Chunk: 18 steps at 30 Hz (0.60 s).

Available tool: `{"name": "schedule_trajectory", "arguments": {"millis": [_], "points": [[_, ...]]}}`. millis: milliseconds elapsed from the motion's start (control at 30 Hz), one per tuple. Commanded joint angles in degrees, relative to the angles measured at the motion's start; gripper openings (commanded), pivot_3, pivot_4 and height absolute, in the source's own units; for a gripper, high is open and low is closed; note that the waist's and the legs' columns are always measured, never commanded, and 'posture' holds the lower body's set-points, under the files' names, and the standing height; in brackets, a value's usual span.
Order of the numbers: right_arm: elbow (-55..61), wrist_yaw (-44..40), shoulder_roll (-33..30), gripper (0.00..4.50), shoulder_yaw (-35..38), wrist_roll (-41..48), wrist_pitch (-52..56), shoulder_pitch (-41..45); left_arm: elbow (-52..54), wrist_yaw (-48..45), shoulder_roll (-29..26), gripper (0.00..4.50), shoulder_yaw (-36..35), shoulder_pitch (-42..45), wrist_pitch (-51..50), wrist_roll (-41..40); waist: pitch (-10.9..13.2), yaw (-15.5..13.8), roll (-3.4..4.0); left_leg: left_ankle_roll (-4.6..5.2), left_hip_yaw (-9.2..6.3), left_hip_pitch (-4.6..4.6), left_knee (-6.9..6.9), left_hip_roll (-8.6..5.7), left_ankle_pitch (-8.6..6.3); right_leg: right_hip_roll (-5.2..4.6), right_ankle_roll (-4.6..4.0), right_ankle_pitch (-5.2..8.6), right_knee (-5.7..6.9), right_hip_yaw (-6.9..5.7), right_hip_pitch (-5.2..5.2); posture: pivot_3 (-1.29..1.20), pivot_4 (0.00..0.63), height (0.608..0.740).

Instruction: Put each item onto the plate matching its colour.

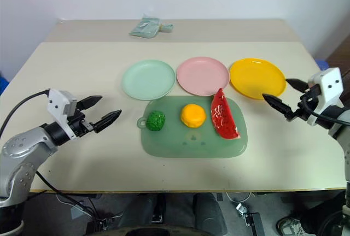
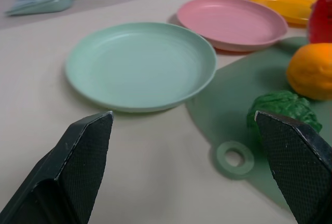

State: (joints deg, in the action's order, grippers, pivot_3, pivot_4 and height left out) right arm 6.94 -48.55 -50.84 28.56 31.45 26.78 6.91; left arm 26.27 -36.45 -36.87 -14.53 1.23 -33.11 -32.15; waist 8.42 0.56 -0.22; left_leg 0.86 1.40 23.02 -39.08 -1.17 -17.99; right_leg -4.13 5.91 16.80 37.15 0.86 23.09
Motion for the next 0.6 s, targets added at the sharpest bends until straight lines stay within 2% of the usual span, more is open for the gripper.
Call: {"name": "schedule_trajectory", "arguments": {"millis": [33, 200, 300, 433, 600], "points": [[9.0, -1.8, -0.8, 4.46, 1.3, 5.8, 3.7, -0.8, -1.2, -2.4, -0.7, 4.50, 1.3, 2.2, 2.0, 0.5, 0.0, 0.0, 0.00, 0.02, 0.00, 0.00, 0.00, 0.00, -0.01, 0.00, 0.00, 0.00, 0.00, 0.00, 0.00, 0.00, 0.150, 0.740], [18.3, -1.3, -0.1, 4.46, -2.1, 12.0, 9.8, -0.6, -3.1, -5.6, -0.9, 4.50, 4.4, 4.8, 3.7, 1.4, 0.0, 0.0, 0.00, 0.25, -0.01, 0.01, 0.00, 0.01, -0.14, 0.00, 0.01, 0.00, 0.01, 0.00, 0.01, 0.00, 0.150, 0.740], [25.2, 0.8, 1.7, 4.46, -7.6, 14.5, 12.3, -0.2, -3.7, -11.2, -1.8, 4.50, 8.2, 6.8, 2.1, -0.6, 0.0, 0.0, -0.01, 0.25, -0.01, 0.01, 0.00, 0.01, -0.14, -0.01, 0.01, 0.00, 0.01, 0.00, 0.02, 0.00, 0.150, 0.740], [30.0, 3.7, 4.0, 4.46, -14.3, 14.6, 13.8, 0.8, -8.1, -16.6, -3.1, 4.50, 16.6, 11.6, 7.3, 6.2, 0.0, -0.1, -0.01, 0.25, -0.02, 0.02, -0.01, 0.00, -0.14, -0.02, 0.00, 0.00, -0.01, 0.00, 0.02, 0.00, 0.150, 0.740], [33.8, 5.9, 6.2, 4.46, -17.6, 16.1, 14.6, -0.1, -15.6, -18.6, -0.2, 4.50, 23.2, 18.2, 13.3, 12.6, 0.0, -0.1, -0.02, 0.23, -0.02, 0.08, -0.04, -0.01, -0.12, -0.01, 0.00, 0.00, -0.01, -0.01, 0.07, 0.00, 0.150, 0.740]]}}
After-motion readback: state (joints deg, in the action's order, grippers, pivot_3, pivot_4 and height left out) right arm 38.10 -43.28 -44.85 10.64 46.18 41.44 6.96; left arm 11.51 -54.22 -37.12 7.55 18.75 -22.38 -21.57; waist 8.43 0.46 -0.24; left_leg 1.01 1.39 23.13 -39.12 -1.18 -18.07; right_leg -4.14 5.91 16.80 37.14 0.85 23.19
